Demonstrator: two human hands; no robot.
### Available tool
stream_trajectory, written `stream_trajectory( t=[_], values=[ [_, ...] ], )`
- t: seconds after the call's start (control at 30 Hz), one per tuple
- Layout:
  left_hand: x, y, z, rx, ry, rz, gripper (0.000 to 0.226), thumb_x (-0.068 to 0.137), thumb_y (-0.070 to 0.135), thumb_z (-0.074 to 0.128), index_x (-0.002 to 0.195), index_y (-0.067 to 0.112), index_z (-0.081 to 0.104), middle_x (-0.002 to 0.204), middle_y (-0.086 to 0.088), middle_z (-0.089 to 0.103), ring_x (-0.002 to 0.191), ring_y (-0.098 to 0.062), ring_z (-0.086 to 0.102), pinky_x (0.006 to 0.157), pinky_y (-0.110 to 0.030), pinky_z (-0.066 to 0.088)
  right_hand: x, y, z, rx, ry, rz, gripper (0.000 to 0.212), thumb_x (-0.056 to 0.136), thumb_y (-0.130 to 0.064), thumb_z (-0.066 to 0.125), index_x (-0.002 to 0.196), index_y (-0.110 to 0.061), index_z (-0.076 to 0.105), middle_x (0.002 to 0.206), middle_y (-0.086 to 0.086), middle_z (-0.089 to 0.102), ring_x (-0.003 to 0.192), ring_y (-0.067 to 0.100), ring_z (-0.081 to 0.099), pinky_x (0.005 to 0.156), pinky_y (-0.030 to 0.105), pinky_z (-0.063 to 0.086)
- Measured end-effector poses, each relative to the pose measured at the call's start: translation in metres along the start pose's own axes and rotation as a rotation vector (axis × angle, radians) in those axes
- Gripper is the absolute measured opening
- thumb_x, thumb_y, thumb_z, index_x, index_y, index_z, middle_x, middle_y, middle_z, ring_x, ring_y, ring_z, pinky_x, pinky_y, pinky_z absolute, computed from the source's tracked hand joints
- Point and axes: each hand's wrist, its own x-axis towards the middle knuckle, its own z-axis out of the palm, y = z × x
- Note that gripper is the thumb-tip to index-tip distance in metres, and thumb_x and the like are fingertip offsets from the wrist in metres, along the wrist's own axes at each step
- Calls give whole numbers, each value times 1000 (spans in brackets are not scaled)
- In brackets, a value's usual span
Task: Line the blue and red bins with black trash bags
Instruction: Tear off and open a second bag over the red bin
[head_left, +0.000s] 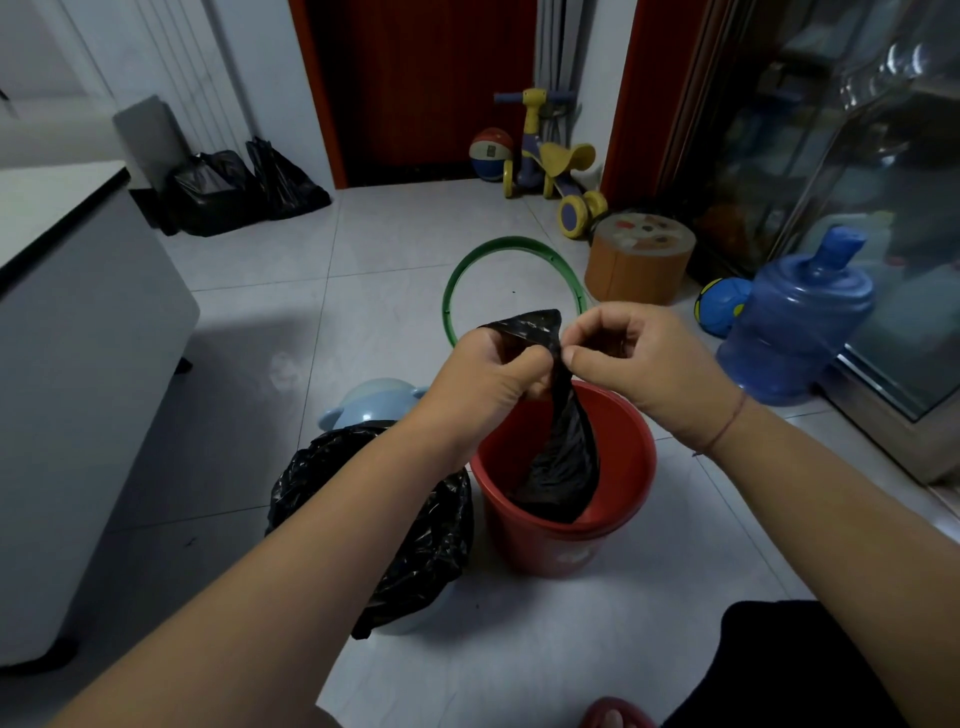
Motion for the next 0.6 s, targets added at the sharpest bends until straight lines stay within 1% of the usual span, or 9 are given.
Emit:
stream_trajectory(
  t=[0.07, 0.13, 0.2, 0.27, 0.33, 0.4, 0.43, 0.53, 0.6],
  values=[
    [-1, 0, 0, 38, -19, 19, 15, 72, 12, 53, 58, 14, 57, 52, 3, 52, 52, -11, 46, 58, -24, 40, -1, -2, 2, -39, 4, -17, 10, 75, -11, 66, 74, -20, 66, 72, -4, 67, 70, 4, 62, 68, 18, 51],
    [-1, 0, 1, 41, -47, 26, 16, 73, 11, 53, 58, 16, 57, 52, 5, 52, 52, -9, 47, 57, -23, 41, -2, -4, 4, -43, 3, -7, 2, 71, -14, 64, 72, -16, 65, 71, 4, 68, 69, 13, 65, 68, 24, 54],
    [-1, -2, 2, 45, -70, 27, 11, 75, 12, 54, 66, 10, 58, 55, 5, 51, 55, -10, 46, 59, -26, 41, -3, -3, 4, -43, 4, 3, 6, 69, -15, 63, 72, -11, 63, 74, 16, 69, 73, 28, 68, 73, 36, 57],
    [-1, -3, 2, 44, -84, 33, 14, 77, 12, 54, 75, -1, 58, 59, 3, 50, 58, -12, 45, 61, -28, 39, -3, -3, 4, -31, -8, 8, 7, 71, -10, 64, 74, -4, 62, 79, 25, 66, 79, 39, 66, 77, 47, 56],
    [-1, -2, 3, 42, -73, 29, 21, 77, 12, 53, 77, -8, 56, 60, 0, 49, 59, -14, 43, 62, -30, 38, -2, -3, 2, -9, -10, 10, 4, 76, 1, 62, 74, -1, 60, 76, 25, 63, 73, 36, 63, 75, 44, 54],
    [-1, 0, 2, 21, -27, 7, 24, 74, 14, 53, 76, -10, 56, 59, -2, 49, 58, -16, 43, 64, -32, 38, -1, -2, 1, 12, -1, 7, 13, 80, 8, 58, 73, -3, 60, 75, 17, 60, 70, 20, 57, 71, 32, 51],
    [0, 1, 1, 7, -7, -5, 21, 73, 13, 53, 74, -8, 57, 59, -2, 49, 57, -16, 42, 64, -32, 38, -1, -2, 0, 25, -1, 9, 17, 81, 8, 57, 72, -6, 60, 77, 15, 60, 71, 16, 56, 71, 29, 50],
    [-1, 4, 1, -65, 7, -26, 9, 76, 8, 53, 82, 4, 58, 60, -2, 45, 56, -13, 42, 62, -28, 39, 0, -1, -1, 37, 0, 8, 15, 82, 1, 61, 74, -12, 61, 80, 13, 63, 74, 14, 58, 74, 30, 51],
    [-1, 5, 1, -111, 16, -40, 10, 82, 3, 51, 90, 4, 57, 62, -6, 42, 57, -14, 40, 62, -28, 38, -1, -1, 1, 20, -3, -6, 4, 78, -12, 67, 80, -14, 64, 80, 2, 65, 74, 8, 61, 71, 21, 51]
  ],
)
